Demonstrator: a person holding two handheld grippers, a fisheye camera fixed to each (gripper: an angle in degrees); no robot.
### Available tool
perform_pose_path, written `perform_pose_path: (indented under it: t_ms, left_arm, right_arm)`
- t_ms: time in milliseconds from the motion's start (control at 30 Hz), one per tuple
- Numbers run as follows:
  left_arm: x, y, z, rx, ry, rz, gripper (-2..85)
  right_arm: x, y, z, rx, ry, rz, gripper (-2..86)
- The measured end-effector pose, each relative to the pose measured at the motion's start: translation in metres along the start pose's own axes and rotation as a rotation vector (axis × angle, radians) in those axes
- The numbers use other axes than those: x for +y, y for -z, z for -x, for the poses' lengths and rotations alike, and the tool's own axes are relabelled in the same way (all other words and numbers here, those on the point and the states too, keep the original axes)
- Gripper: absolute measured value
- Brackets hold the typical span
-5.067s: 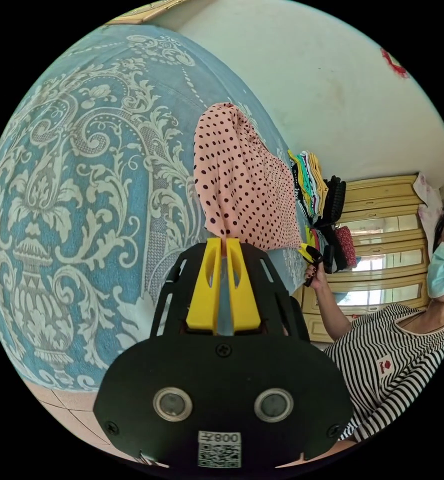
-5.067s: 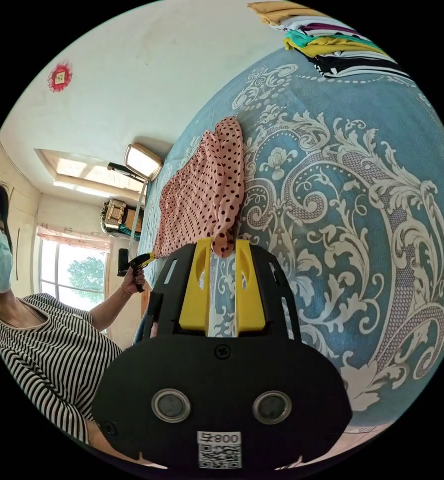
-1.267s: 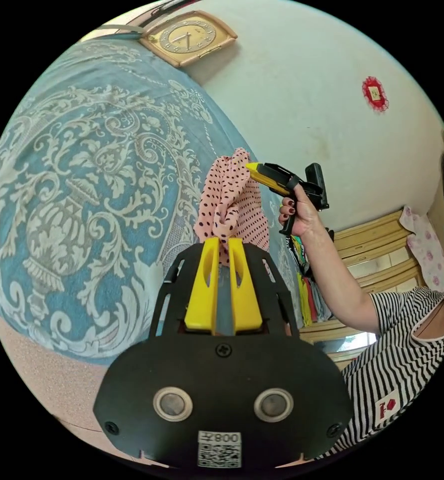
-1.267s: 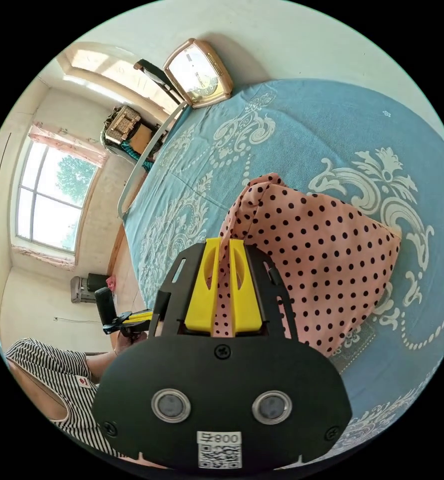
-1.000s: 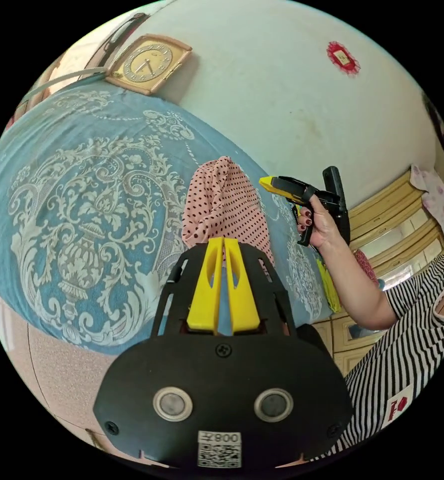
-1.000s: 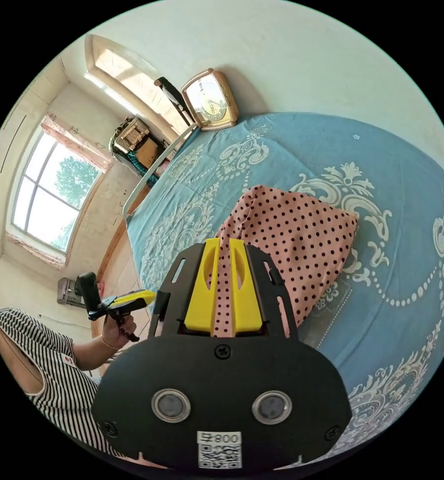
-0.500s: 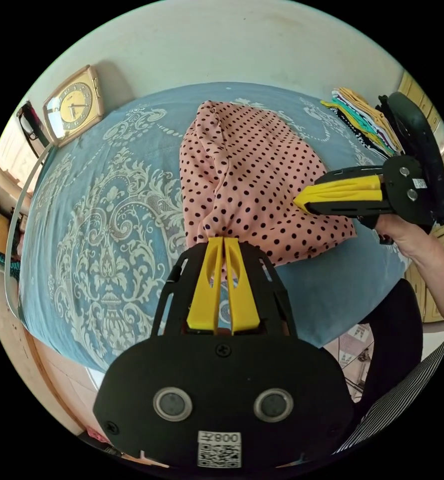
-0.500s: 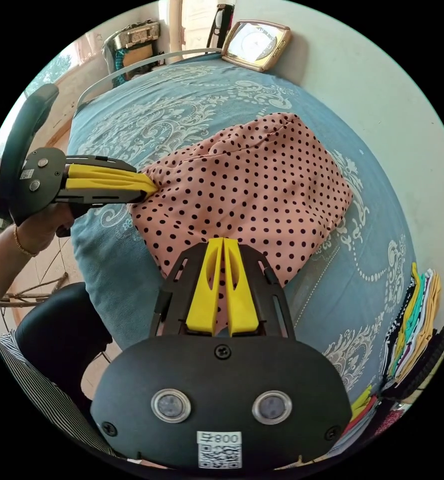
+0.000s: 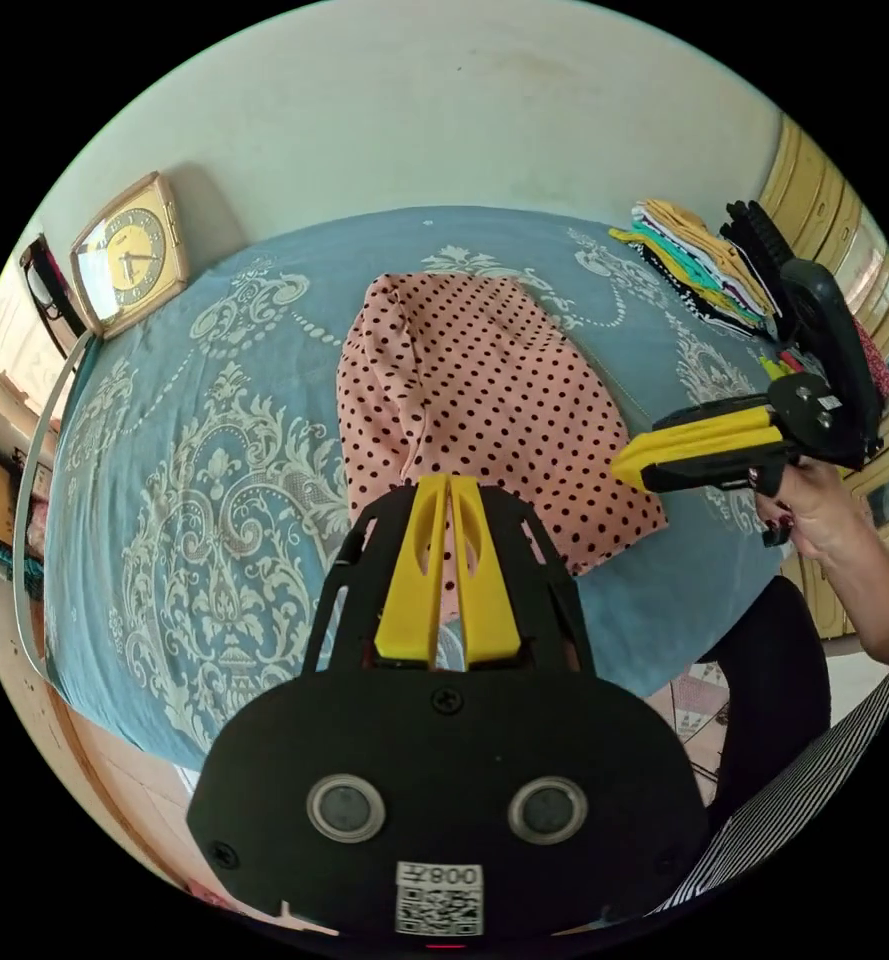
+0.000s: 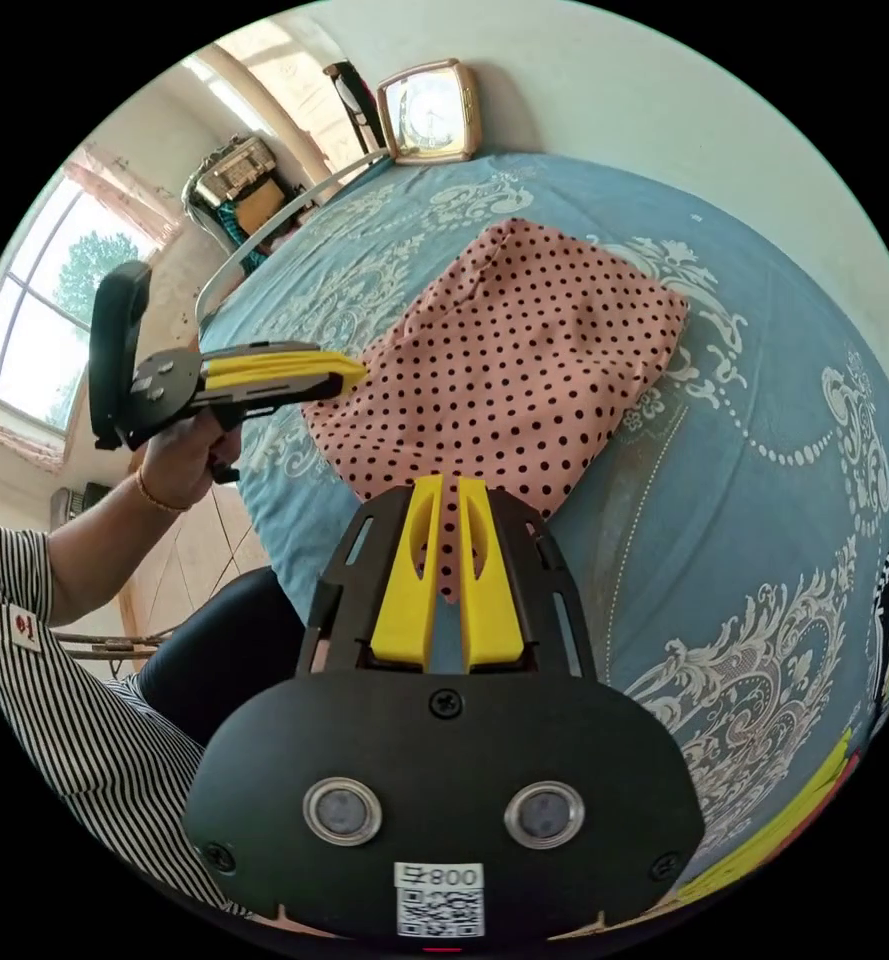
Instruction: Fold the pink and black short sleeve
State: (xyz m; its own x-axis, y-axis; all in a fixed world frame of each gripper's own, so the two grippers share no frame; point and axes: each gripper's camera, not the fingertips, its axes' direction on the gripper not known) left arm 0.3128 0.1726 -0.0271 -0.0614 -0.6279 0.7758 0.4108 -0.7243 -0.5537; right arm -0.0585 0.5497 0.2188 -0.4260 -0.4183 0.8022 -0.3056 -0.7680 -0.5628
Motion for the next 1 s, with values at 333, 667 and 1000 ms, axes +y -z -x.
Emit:
perform_pose_path:
  t_ms: [333, 667, 1000]
  left_arm:
    - [-0.007, 0.002, -0.040, 0.099, -0.016, 0.027, 1.2]
    - [0.014, -0.001, -0.192, 0.169, -0.378, 0.008, 5.5]
    - [0.034, -0.012, -0.231, 0.153, -0.360, 0.020, 2.0]
  right_arm:
    - [0.049, -0.037, -0.035, -0.079, -0.039, 0.071, 3.4]
    - [0.163, -0.063, -0.136, -0.518, -0.377, 0.010, 9.9]
    - [0.213, -0.126, -0.163, -0.633, -0.465, 0.007, 9.5]
